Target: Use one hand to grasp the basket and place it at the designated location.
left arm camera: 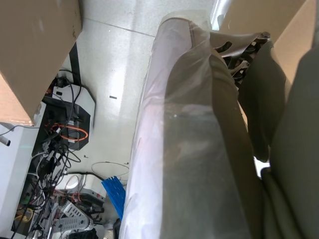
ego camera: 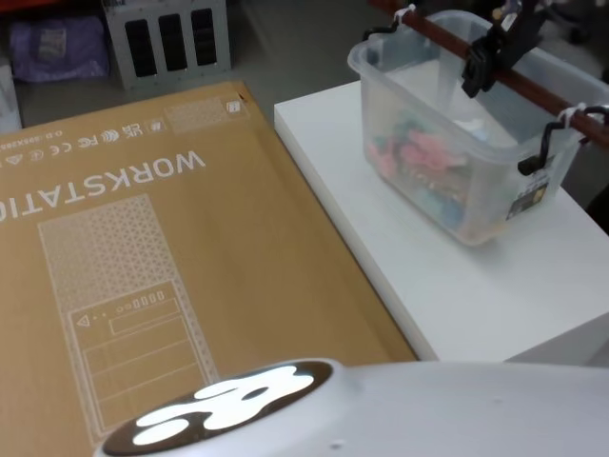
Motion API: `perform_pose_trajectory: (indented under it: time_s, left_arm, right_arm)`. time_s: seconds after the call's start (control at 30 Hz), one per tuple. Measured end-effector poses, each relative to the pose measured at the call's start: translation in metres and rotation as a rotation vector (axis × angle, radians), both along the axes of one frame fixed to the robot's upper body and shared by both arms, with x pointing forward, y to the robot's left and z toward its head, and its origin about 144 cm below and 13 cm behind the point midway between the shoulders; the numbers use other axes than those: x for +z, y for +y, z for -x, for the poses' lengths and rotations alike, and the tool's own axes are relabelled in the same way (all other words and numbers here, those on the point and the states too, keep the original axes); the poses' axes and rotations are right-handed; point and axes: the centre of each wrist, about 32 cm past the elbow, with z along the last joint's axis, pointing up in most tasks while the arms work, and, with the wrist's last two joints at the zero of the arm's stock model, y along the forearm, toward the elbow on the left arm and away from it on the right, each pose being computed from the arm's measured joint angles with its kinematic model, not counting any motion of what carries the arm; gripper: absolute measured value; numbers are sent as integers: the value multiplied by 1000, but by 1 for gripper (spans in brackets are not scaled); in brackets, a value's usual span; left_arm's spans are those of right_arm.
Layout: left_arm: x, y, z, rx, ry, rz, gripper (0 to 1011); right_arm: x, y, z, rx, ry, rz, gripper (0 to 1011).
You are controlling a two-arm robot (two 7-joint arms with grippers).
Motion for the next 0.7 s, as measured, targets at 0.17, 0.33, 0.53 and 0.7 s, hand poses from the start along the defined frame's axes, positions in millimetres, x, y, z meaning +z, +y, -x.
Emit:
perform_pose_trajectory:
  time_s: [0.17, 0.33, 0.53, 0.7]
  left_arm:
    - [0, 0, 0, 0, 0, 0, 0]
    - [0, 0, 0, 0, 0, 0, 0]
    - [0, 0, 0, 0, 0, 0, 0]
    - [0, 0, 0, 0, 0, 0, 0]
  right_arm:
    - [-12, -1, -10, -2, 21, -6, 220]
    - [-26, -2, -20, -6, 50, -9, 220]
    - [-35, -3, -25, -14, 66, -12, 220]
    - [-43, -5, -28, -16, 81, -18, 214]
